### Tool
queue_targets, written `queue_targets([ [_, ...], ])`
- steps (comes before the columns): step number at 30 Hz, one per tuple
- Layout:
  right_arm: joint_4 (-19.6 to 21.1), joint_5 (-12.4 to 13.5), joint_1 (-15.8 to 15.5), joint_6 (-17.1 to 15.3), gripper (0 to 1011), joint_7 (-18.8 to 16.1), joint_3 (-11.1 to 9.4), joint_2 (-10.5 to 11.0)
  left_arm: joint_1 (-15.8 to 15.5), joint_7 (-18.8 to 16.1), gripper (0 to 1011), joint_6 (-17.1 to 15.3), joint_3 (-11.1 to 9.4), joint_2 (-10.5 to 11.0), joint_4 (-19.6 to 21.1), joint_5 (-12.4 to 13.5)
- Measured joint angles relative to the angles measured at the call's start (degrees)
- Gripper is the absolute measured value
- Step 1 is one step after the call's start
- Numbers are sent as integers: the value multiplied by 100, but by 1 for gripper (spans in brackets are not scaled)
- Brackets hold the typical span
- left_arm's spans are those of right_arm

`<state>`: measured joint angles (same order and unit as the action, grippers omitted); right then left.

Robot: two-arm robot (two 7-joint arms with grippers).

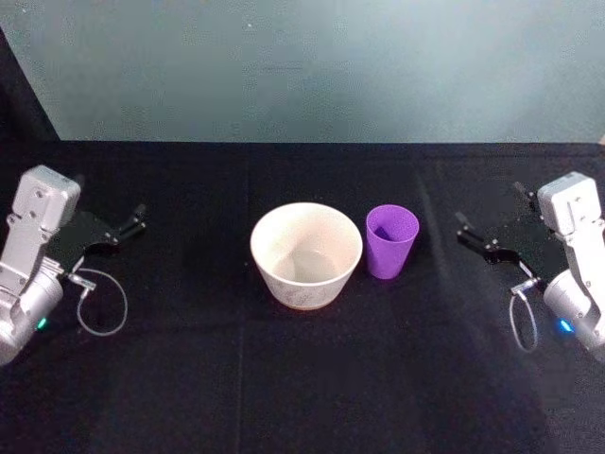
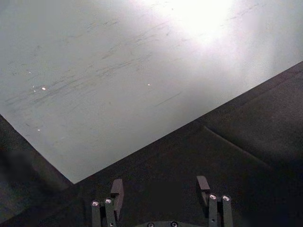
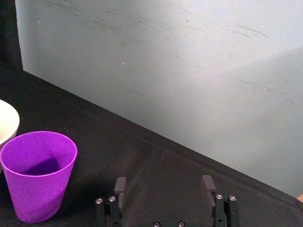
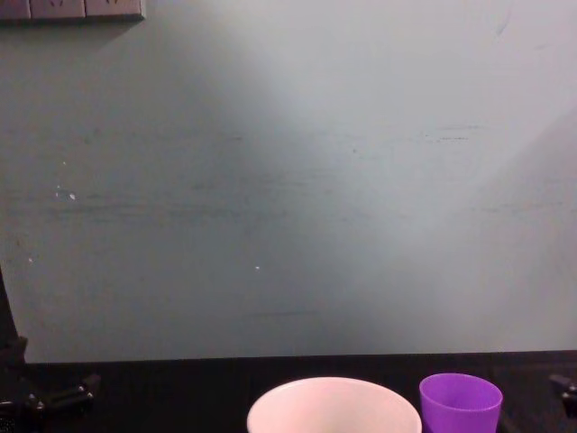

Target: Pick up the cup and pour the mung beans from the cup into the bowl.

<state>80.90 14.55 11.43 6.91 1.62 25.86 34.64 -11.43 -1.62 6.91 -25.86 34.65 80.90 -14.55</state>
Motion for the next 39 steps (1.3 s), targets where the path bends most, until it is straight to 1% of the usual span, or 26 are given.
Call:
queue_targets([
  [20, 0, 0, 0, 0, 1002, 0, 0, 0, 0, 0, 1000, 0, 0, 0, 0, 0],
  [24, 113, 38, -164, 3, 1002, -49, -74, 39, 0, 0, 1000, 0, 0, 0, 0, 0],
  [25, 182, 55, -256, 2, 1002, -85, -107, 65, 0, 0, 1000, 0, 0, 0, 0, 0],
  [32, 457, 74, -591, -34, 1002, -218, -159, 138, 0, 0, 1000, 0, 0, 0, 0, 0],
  [35, 570, 87, -740, -47, 1002, -338, -159, 131, 0, 0, 1000, 0, 0, 0, 0, 0],
  [39, 615, 134, -821, -40, 1002, -475, -145, 52, 0, 0, 1000, 0, 0, 0, 0, 0],
])
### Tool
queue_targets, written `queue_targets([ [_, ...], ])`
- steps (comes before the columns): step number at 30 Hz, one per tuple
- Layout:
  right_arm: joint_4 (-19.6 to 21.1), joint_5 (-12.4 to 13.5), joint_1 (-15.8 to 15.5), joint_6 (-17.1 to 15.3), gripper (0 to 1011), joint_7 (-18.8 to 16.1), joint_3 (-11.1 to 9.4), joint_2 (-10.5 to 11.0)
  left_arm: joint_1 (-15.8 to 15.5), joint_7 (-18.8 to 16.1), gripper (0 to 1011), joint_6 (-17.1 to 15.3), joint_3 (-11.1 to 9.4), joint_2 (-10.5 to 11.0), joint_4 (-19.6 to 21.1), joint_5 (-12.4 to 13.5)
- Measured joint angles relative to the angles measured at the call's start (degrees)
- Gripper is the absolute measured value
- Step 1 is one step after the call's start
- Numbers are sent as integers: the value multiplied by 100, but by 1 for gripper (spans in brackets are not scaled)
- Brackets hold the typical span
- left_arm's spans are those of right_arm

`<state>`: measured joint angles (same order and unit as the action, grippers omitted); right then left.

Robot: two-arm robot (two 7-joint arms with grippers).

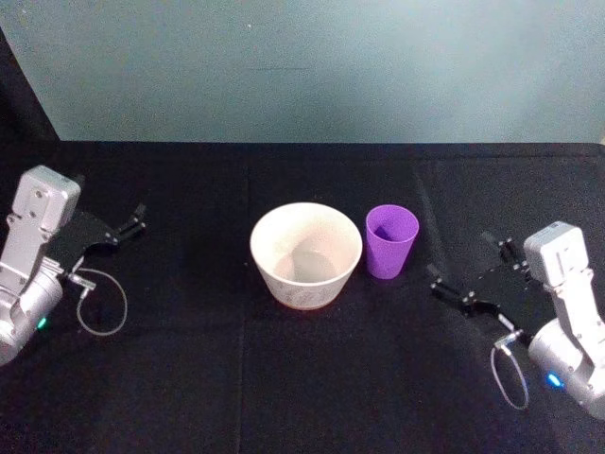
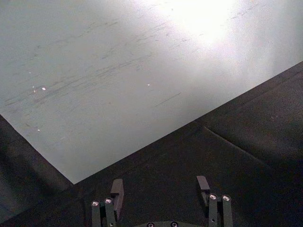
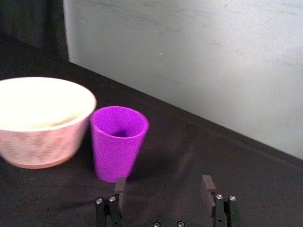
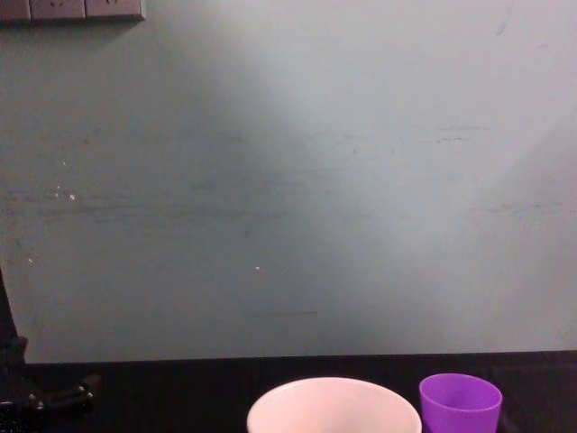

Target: Pick up the cup and pour the mung beans from the cup into the bowl.

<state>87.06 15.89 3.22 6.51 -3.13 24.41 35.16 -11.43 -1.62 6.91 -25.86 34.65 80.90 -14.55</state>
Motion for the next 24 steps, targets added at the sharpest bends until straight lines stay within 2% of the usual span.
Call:
queue_targets([
  [6, -44, 134, -14, 57, 1002, -263, 37, -195, 0, 0, 1000, 0, 0, 0, 0, 0],
  [13, -244, 265, 107, 101, 1002, -559, 72, -482, 0, 0, 1000, 0, 0, 0, 0, 0],
  [16, -403, 312, 200, 135, 1002, -667, 69, -642, 0, 0, 1000, 0, 0, 0, 0, 0],
  [24, -648, 393, 342, 190, 1002, -845, 3, -902, 0, 0, 1000, 0, 0, 0, 0, 0],
])
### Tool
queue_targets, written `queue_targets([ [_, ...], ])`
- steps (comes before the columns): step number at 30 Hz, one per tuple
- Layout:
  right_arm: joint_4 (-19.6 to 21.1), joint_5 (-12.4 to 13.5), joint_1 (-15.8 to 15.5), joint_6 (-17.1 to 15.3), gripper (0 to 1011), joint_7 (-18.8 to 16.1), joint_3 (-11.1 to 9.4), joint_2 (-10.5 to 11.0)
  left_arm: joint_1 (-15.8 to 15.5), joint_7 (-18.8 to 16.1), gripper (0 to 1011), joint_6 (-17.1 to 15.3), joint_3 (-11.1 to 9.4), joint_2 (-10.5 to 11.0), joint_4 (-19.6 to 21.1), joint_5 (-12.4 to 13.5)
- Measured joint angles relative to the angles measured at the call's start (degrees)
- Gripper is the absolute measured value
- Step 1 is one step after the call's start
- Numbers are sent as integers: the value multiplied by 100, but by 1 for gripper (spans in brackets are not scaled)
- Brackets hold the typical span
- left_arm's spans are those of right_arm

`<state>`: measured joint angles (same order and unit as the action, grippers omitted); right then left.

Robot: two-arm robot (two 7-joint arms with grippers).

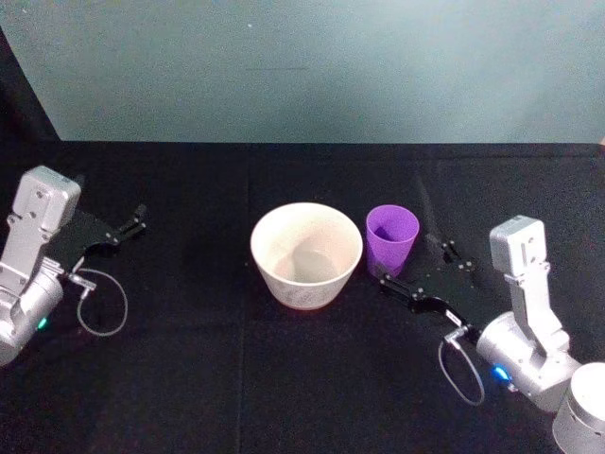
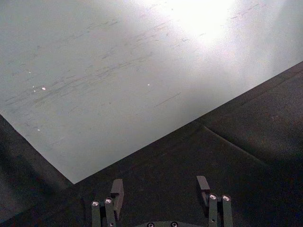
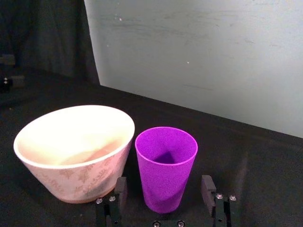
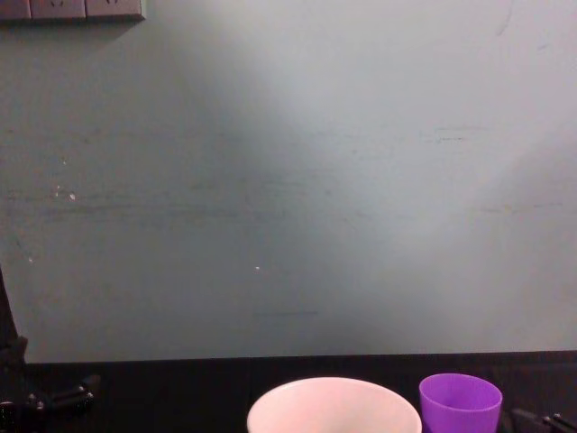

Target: Pick up the cup and pour the mung beans from the cup into the bowl.

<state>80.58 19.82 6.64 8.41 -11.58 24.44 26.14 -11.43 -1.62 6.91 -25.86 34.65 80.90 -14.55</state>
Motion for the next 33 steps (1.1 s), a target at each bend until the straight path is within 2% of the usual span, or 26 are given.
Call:
queue_targets([
  [14, -517, 89, 334, -13, 1002, -436, -121, -332, 0, 0, 1000, 0, 0, 0, 0, 0],
  [33, -931, -49, 623, 17, 1002, -947, -248, -460, 0, 0, 1000, 0, 0, 0, 0, 0],
])
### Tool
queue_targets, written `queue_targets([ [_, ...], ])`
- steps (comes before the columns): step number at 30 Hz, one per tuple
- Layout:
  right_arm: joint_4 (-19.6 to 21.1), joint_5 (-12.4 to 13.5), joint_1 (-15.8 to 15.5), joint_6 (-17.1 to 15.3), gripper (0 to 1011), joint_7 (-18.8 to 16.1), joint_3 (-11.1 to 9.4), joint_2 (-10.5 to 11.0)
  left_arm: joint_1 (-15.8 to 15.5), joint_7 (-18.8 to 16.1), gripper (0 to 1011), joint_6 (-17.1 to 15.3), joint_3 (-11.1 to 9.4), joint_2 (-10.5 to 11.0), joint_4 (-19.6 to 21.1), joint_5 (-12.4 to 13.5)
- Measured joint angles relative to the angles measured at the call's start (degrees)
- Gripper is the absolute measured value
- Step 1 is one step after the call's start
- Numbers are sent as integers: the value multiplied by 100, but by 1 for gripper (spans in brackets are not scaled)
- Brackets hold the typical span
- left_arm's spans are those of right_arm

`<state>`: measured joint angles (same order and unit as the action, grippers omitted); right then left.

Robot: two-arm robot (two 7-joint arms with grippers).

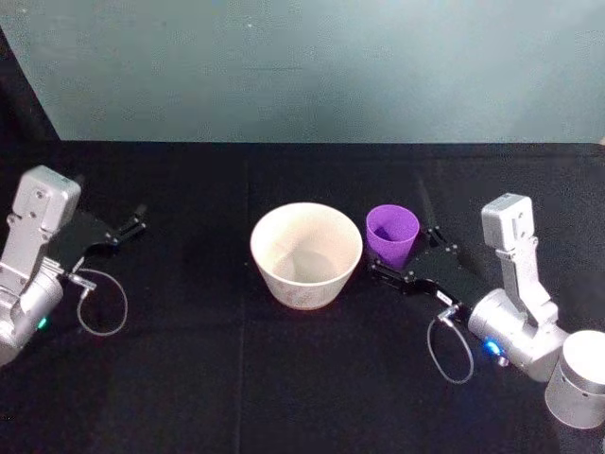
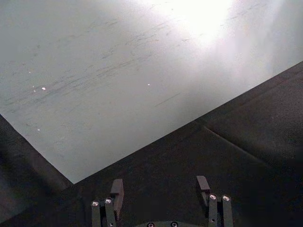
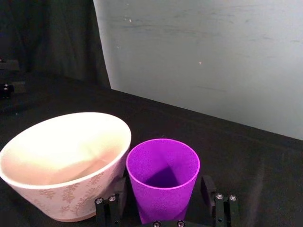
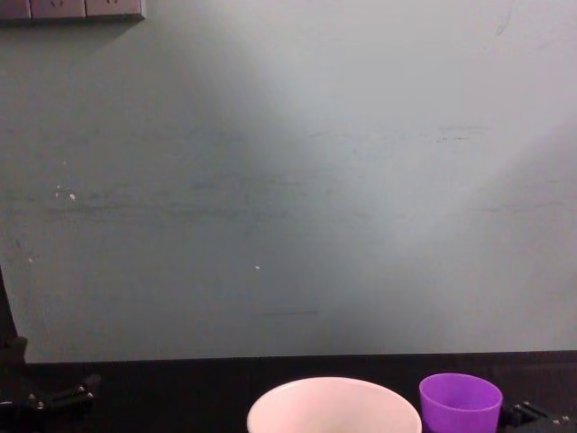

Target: Pick up the cup and pour the mung beans from the cup into the bowl.

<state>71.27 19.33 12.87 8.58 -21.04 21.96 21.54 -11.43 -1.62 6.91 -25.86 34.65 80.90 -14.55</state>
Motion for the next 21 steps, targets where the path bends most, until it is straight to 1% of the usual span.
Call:
queue_targets([
  [14, -213, -25, 100, 37, 1002, -259, -166, -158, 0, 0, 1000, 0, 0, 0, 0, 0],
  [21, -276, -91, 143, 28, 1000, -359, -226, -229, 0, 0, 1000, 0, 0, 0, 0, 0],
])
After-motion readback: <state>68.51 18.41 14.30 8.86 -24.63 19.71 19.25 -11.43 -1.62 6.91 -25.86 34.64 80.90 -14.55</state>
